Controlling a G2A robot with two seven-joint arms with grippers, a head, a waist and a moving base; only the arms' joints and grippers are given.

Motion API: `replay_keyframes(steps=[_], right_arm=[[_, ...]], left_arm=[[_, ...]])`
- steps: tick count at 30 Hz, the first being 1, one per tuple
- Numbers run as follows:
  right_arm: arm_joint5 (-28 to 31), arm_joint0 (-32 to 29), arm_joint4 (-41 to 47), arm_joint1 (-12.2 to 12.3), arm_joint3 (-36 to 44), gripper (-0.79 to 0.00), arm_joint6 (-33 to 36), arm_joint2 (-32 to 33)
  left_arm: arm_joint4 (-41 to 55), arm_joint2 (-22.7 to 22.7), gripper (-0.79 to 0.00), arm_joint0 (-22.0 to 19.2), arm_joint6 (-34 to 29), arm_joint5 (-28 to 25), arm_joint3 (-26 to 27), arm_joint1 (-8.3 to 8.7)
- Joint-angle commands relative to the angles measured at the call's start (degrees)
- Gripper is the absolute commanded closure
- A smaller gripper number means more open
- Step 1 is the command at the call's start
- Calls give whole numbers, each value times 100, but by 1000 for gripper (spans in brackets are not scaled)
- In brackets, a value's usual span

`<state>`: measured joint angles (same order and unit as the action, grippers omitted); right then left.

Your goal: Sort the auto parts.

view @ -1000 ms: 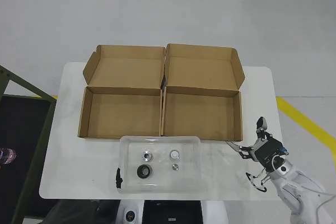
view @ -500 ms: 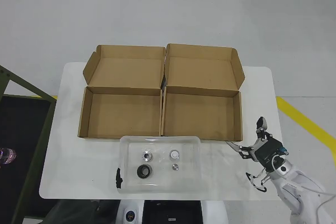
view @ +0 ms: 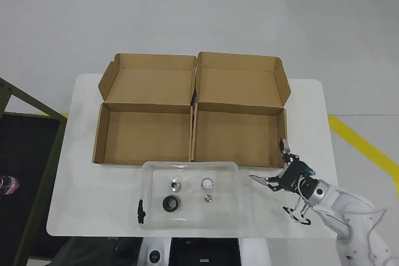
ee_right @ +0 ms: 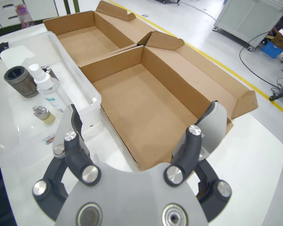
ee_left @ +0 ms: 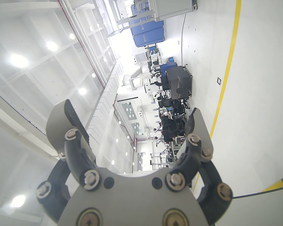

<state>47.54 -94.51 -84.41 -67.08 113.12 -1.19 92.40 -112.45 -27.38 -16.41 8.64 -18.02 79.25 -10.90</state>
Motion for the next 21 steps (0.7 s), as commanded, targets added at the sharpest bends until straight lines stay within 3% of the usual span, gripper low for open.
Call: replay_keyframes(steps=[1,13,21], right_arm=[[158,156,149,3,-36,-785,89,-156],[1046,973,662,47,-131,-785,984,-1116],[1046,1298,671,140,43,-785,1926,-1834]], left_arm=[[0,0,-785,0,0,0,0,0],[0,0,-785,0,0,0,0,0],[0,0,-785,0,0,0,0,0]])
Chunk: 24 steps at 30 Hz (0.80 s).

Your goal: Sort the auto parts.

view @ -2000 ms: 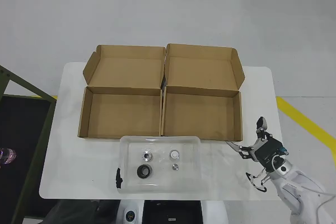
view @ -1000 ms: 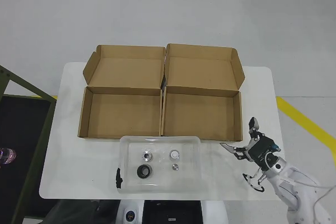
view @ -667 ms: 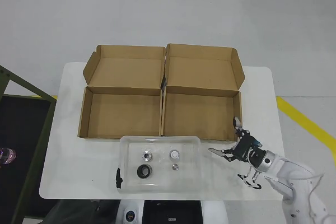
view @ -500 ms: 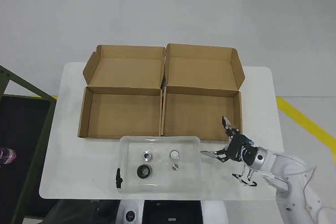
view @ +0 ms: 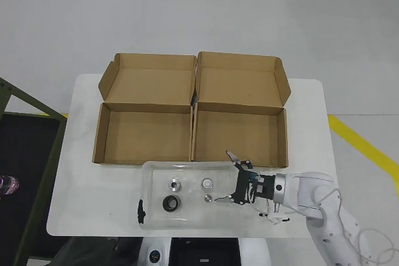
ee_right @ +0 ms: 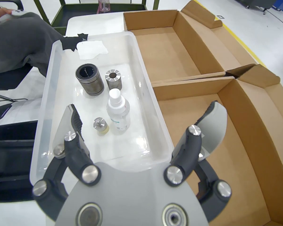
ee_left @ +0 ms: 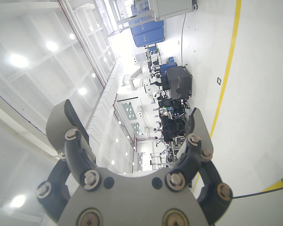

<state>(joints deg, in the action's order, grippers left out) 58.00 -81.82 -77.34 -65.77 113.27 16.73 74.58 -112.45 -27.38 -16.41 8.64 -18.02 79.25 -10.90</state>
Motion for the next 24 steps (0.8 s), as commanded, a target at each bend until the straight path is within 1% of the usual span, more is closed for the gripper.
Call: replay_keyframes(steps=[1,7,18,22,24], right_arm=[[0,56,23,13,41,-785,168,-100],[0,211,89,29,66,-785,447,-475],[-38,464,206,30,-249,-785,821,-1086],[-24,526,286,38,-346,-714,871,-1213],[-46,556,316,45,-399,-730,890,-1239]], left_arm=[[0,0,-785,0,0,0,0,0],[0,0,-785,0,0,0,0,0],[0,0,-785,0,0,0,0,0],[0,0,-785,0,0,0,0,0],[0,0,-785,0,0,0,0,0]])
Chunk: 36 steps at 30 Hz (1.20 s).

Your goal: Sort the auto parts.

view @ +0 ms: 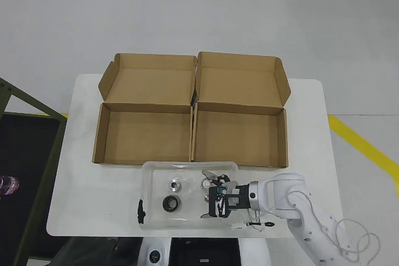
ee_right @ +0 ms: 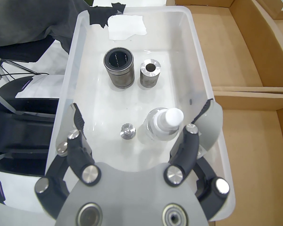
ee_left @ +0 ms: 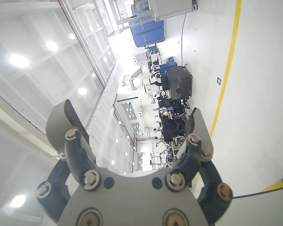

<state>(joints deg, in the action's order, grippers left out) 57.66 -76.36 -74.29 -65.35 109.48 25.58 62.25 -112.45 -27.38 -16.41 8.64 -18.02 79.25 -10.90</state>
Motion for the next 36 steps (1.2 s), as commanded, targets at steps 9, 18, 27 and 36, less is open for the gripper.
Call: replay_keyframes(steps=[9,18,27,36], right_arm=[[-243,174,83,27,-305,-542,-100,-29],[-420,296,40,49,-559,-336,-245,-67],[-433,374,79,72,-704,0,-502,-105],[-191,427,270,105,-648,0,-1041,-81]], left_arm=[[0,0,-785,0,0,0,0,0],[0,0,-785,0,0,0,0,0],[0,0,-785,0,0,0,0,0],[0,0,-785,0,0,0,0,0]])
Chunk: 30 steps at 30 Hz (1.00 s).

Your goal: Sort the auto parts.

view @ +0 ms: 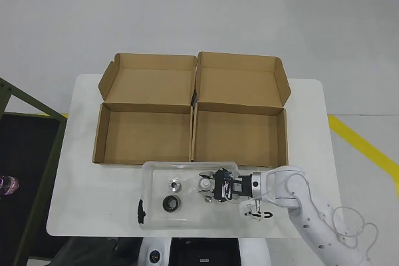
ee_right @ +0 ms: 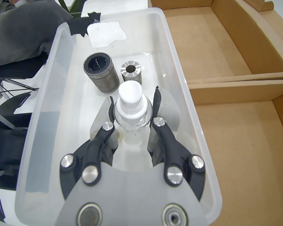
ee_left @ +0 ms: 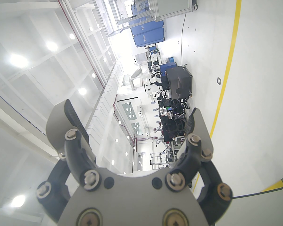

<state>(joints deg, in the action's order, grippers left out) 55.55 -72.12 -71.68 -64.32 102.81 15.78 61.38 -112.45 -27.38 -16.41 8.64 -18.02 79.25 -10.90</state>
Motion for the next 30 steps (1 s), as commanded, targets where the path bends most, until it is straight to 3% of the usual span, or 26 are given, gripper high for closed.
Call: replay_keyframes(steps=[1,21,30], right_arm=[[51,4,31,7,40,0,-148,13],[245,237,751,44,-80,0,-2517,357],[42,378,925,22,-284,0,-2930,517]], left_arm=[[0,0,-785,0,0,0,0,0],[0,0,-785,0,0,0,0,0],[0,0,-785,0,0,0,0,0]])
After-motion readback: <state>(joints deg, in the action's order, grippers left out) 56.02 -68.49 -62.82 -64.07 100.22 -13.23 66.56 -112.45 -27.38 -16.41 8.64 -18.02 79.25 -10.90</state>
